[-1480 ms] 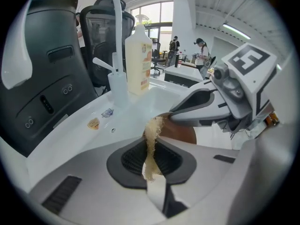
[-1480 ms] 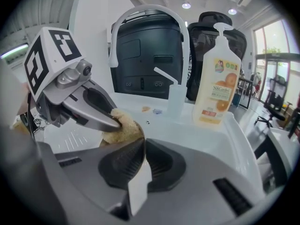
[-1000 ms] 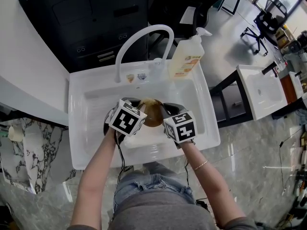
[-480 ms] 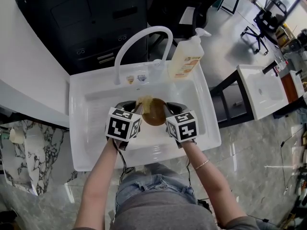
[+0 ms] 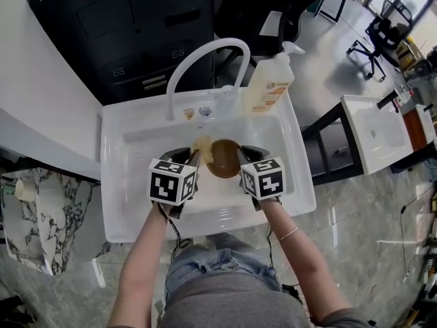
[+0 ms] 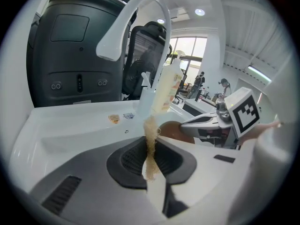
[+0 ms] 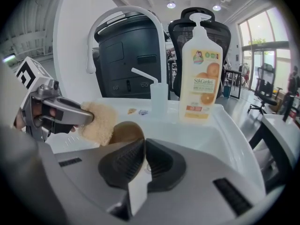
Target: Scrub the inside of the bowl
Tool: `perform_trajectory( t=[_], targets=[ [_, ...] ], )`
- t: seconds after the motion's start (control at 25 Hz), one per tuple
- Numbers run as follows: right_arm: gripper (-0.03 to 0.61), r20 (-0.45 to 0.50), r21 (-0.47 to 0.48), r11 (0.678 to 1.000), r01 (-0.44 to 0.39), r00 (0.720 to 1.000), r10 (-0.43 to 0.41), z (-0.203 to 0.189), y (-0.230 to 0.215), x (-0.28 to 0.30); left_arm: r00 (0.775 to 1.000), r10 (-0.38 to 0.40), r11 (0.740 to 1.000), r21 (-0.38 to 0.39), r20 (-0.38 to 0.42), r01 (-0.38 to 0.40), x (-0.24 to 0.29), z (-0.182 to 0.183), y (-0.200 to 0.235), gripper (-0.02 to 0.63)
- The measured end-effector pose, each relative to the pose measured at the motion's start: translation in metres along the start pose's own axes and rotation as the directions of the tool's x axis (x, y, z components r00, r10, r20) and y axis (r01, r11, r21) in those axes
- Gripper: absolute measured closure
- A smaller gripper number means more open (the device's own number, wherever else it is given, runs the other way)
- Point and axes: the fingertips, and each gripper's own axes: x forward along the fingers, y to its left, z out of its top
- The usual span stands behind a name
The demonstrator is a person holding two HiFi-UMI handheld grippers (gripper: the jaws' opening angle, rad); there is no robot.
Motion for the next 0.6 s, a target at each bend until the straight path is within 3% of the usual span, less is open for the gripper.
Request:
perform_trajectory(
  t=[0.32,0.6],
  targets=[
    [0.554,-0.017,0.007,1.0,-0.009,1.0,0.009,-0.004,-0.002,0.006,0.999,0.034,0.997,-0.07,0.028,-0.032,-0.013,-0.008,0.008,0.569],
    [0.554,-0.021,0.017,1.0,-0.024,0.999,0.024,-0.005,-0.007,0.009,0.996,0.082,0.993,-0.087,0.019,-0.08,-0.017,-0.019,0.019,0.569]
  ],
)
